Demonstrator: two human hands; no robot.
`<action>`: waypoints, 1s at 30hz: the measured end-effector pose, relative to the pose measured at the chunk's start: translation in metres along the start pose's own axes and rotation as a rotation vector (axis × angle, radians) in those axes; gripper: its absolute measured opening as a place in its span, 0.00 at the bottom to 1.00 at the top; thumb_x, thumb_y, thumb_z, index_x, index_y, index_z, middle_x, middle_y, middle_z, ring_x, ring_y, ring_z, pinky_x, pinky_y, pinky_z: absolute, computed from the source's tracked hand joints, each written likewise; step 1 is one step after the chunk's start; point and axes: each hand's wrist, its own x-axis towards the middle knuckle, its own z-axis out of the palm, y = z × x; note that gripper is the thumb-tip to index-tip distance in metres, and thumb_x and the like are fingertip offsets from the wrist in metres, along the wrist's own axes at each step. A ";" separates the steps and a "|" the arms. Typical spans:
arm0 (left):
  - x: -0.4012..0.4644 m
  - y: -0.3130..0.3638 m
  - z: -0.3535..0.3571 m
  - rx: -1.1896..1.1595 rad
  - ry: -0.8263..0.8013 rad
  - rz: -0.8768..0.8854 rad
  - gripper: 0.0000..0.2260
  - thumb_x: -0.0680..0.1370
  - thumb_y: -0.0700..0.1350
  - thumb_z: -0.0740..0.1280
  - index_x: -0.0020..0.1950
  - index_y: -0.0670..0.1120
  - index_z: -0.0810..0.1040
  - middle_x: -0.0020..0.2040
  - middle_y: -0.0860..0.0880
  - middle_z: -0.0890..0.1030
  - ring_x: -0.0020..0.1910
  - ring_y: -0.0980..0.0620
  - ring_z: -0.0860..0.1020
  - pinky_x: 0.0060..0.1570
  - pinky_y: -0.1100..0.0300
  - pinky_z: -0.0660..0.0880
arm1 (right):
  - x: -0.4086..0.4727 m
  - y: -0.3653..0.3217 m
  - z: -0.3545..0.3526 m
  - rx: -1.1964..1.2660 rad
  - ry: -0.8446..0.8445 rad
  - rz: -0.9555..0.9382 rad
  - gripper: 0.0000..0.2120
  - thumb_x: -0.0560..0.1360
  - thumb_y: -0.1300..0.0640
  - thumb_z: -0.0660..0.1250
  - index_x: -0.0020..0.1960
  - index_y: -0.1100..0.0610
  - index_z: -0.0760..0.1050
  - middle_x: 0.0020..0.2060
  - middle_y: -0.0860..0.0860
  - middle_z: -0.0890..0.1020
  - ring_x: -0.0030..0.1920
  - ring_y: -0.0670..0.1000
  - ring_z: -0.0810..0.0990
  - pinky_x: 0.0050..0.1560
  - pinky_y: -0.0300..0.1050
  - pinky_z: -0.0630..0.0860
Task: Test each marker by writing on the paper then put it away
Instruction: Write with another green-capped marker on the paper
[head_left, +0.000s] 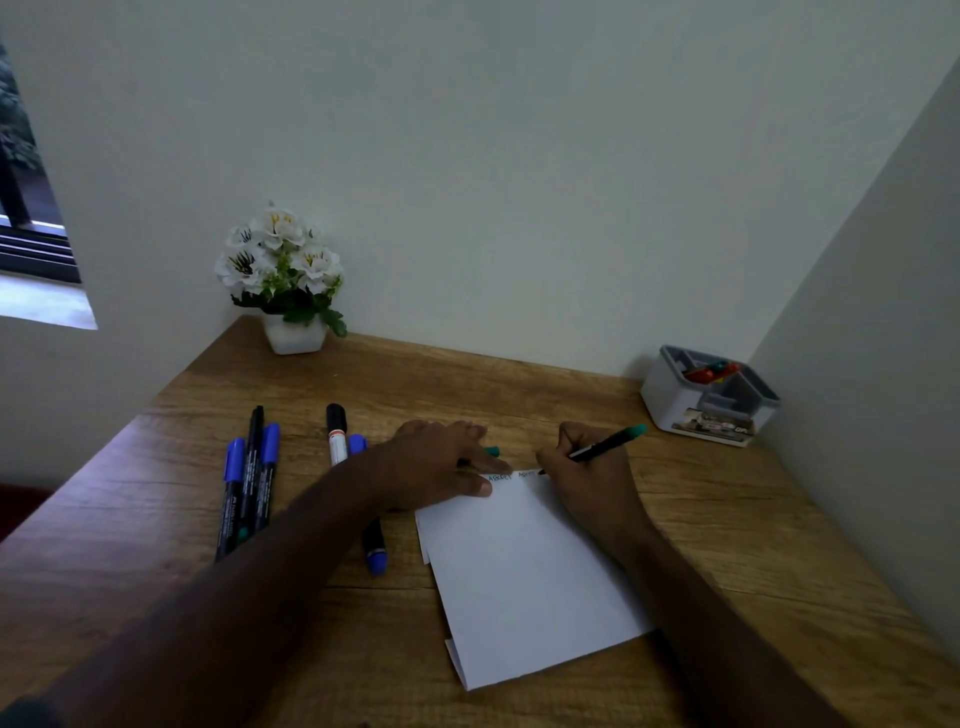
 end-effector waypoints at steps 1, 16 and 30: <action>0.000 0.000 0.000 -0.001 -0.002 0.000 0.19 0.80 0.56 0.62 0.71 0.63 0.67 0.79 0.49 0.54 0.79 0.52 0.50 0.74 0.42 0.50 | 0.000 0.000 0.000 0.003 0.002 0.003 0.15 0.69 0.68 0.69 0.30 0.58 0.65 0.25 0.51 0.67 0.28 0.47 0.65 0.27 0.38 0.63; 0.000 0.003 -0.002 0.011 -0.020 -0.014 0.19 0.80 0.57 0.61 0.71 0.64 0.66 0.80 0.49 0.53 0.79 0.51 0.49 0.75 0.41 0.48 | 0.000 0.001 -0.001 0.033 0.004 -0.017 0.15 0.68 0.68 0.69 0.30 0.57 0.65 0.24 0.50 0.67 0.27 0.45 0.65 0.26 0.35 0.62; -0.008 0.012 -0.012 0.088 0.385 -0.108 0.14 0.75 0.55 0.69 0.60 0.57 0.80 0.54 0.59 0.80 0.57 0.57 0.73 0.61 0.50 0.65 | -0.001 -0.009 -0.020 0.275 0.041 -0.116 0.07 0.71 0.65 0.70 0.35 0.62 0.74 0.32 0.49 0.78 0.37 0.46 0.75 0.41 0.41 0.71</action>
